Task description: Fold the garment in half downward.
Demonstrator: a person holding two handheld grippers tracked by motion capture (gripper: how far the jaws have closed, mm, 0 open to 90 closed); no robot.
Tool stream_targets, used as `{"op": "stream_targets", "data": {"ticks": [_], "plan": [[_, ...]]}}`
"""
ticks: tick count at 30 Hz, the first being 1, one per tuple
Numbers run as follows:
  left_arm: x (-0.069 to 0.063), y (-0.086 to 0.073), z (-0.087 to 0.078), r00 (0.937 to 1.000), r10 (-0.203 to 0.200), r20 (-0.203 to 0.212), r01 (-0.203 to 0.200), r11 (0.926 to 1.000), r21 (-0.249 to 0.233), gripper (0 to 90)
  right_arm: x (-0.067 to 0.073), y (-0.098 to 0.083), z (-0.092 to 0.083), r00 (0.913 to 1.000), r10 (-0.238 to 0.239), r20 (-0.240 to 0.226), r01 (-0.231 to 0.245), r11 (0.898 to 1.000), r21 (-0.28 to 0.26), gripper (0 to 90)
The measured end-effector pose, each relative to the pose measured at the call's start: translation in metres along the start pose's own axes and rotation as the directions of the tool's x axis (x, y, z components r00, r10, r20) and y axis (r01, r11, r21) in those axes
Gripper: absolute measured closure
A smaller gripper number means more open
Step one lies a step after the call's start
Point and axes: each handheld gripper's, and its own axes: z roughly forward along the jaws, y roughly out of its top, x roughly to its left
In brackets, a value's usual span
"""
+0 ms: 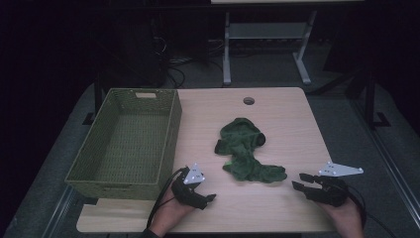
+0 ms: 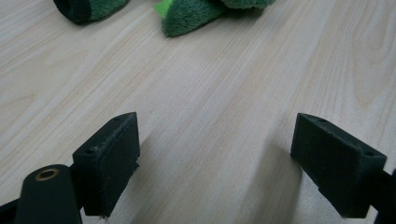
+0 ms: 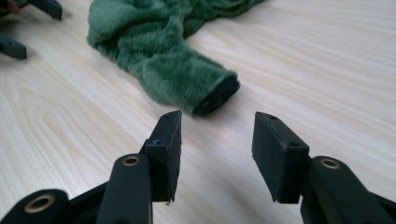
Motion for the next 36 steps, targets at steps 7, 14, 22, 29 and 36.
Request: {"op": "stream_targets", "data": {"ticks": [7, 14, 22, 29, 36], "plan": [[0.0, 0.0, 0.0, 1.0, 0.0, 0.0, 0.0, 1.0, 0.0, 15.0, 0.002, 0.001, 0.018, 0.999, 0.009, -0.043, -0.007, 0.999, 0.052, 52.5], [0.0, 0.0, 0.0, 1.0, 0.0, -0.001, 0.0, 1.0, 0.0, 15.0, -0.001, 0.006, 0.034, 0.9984, 0.009, -0.056, -0.003, 0.996, 0.09, 56.8], [0.0, 0.0, 0.0, 1.0, 0.001, 0.0, -0.001, 1.0, 0.0, 15.0, -0.004, 0.012, 0.043, 0.9981, 0.009, -0.061, -0.003, 0.996, 0.091, 81.1], [0.0, 0.0, 0.0, 1.0, 0.001, -0.001, -0.001, 1.0, 0.0, 14.9, -0.003, 0.019, 0.036, 0.9972, -0.006, -0.075, 0.01, 0.999, 0.052, 85.4], [0.0, 0.0, 0.0, 1.0, 0.001, 0.0, -0.001, 1.0, 0.001, 15.0, 0.003, 0.027, 0.032, 0.9954, -0.04, -0.087, 0.042, 0.999, 0.011, 85.5]]}}
